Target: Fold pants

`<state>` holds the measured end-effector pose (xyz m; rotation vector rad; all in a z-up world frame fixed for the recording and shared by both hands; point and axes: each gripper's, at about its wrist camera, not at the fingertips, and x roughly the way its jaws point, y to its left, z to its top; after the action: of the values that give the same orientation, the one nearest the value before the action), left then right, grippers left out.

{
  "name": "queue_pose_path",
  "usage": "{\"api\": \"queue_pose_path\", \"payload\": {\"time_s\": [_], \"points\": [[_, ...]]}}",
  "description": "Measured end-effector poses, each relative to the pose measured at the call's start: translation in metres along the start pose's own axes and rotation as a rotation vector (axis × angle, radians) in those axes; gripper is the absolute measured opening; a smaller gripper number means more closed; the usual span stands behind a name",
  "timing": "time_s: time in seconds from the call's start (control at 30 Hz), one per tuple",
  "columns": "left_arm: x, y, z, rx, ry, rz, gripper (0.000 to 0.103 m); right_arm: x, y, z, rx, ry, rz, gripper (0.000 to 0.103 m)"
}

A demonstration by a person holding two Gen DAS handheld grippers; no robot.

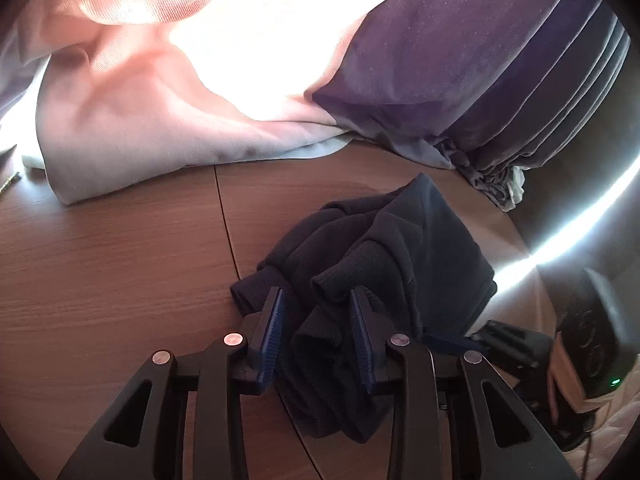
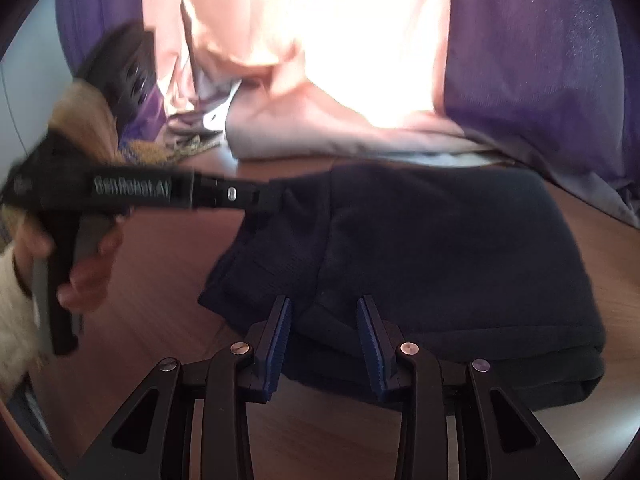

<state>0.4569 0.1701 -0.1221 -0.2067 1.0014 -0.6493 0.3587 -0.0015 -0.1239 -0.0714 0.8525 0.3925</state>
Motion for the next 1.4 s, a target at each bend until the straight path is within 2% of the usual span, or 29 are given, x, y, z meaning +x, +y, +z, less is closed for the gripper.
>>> {"api": "queue_pose_path", "payload": {"time_s": [0.1, 0.27, 0.43, 0.53, 0.7, 0.77, 0.83, 0.87, 0.93, 1.0, 1.07, 1.17, 1.2, 1.3, 1.4], "points": [[-0.004, -0.005, -0.001, 0.013, -0.003, 0.004, 0.034, 0.002, 0.0, -0.005, -0.006, -0.005, 0.0, 0.036], [-0.011, -0.007, -0.002, 0.012, -0.019, -0.023, 0.042, 0.001, 0.001, -0.008, -0.009, 0.012, 0.006, 0.036], [-0.019, -0.012, 0.003, 0.015, -0.049, -0.032, 0.044, 0.002, 0.001, -0.008, 0.002, 0.008, 0.009, 0.036], [-0.005, -0.011, 0.005, 0.025, 0.001, -0.011, 0.043, 0.003, 0.0, -0.008, 0.006, 0.004, 0.012, 0.036], [0.014, -0.003, 0.001, 0.009, 0.063, 0.01, 0.038, 0.001, 0.001, -0.011, -0.006, 0.001, 0.005, 0.036], [0.014, -0.007, -0.001, 0.035, 0.07, 0.001, 0.028, -0.002, 0.003, -0.011, -0.018, 0.001, -0.007, 0.036], [0.013, -0.011, -0.002, 0.063, 0.073, 0.005, 0.024, -0.012, 0.005, -0.011, -0.001, -0.002, -0.008, 0.036], [0.013, -0.014, -0.003, 0.083, 0.076, 0.012, 0.022, -0.019, 0.003, -0.011, 0.04, -0.019, 0.019, 0.036], [0.013, -0.017, -0.004, 0.098, 0.08, 0.016, 0.019, -0.025, -0.002, -0.014, 0.124, -0.031, 0.041, 0.052], [0.01, -0.016, -0.003, 0.09, 0.081, 0.012, 0.016, -0.024, -0.004, -0.022, 0.15, -0.037, -0.021, 0.052], [0.008, -0.021, -0.004, 0.107, 0.07, 0.034, 0.013, -0.023, 0.0, -0.026, 0.096, -0.043, -0.109, 0.052], [0.003, -0.026, -0.003, 0.125, 0.047, 0.057, 0.012, -0.024, 0.007, -0.026, 0.011, -0.087, -0.169, 0.052], [0.001, -0.027, -0.001, 0.124, 0.035, 0.063, 0.011, -0.021, 0.009, -0.025, -0.014, -0.091, -0.171, 0.052], [-0.011, -0.032, 0.006, 0.131, -0.006, 0.059, 0.011, -0.005, 0.008, -0.024, -0.01, -0.016, -0.134, 0.052], [-0.018, -0.033, 0.01, 0.152, -0.033, 0.089, 0.011, -0.008, 0.013, -0.021, -0.023, -0.034, -0.111, 0.052]]}}
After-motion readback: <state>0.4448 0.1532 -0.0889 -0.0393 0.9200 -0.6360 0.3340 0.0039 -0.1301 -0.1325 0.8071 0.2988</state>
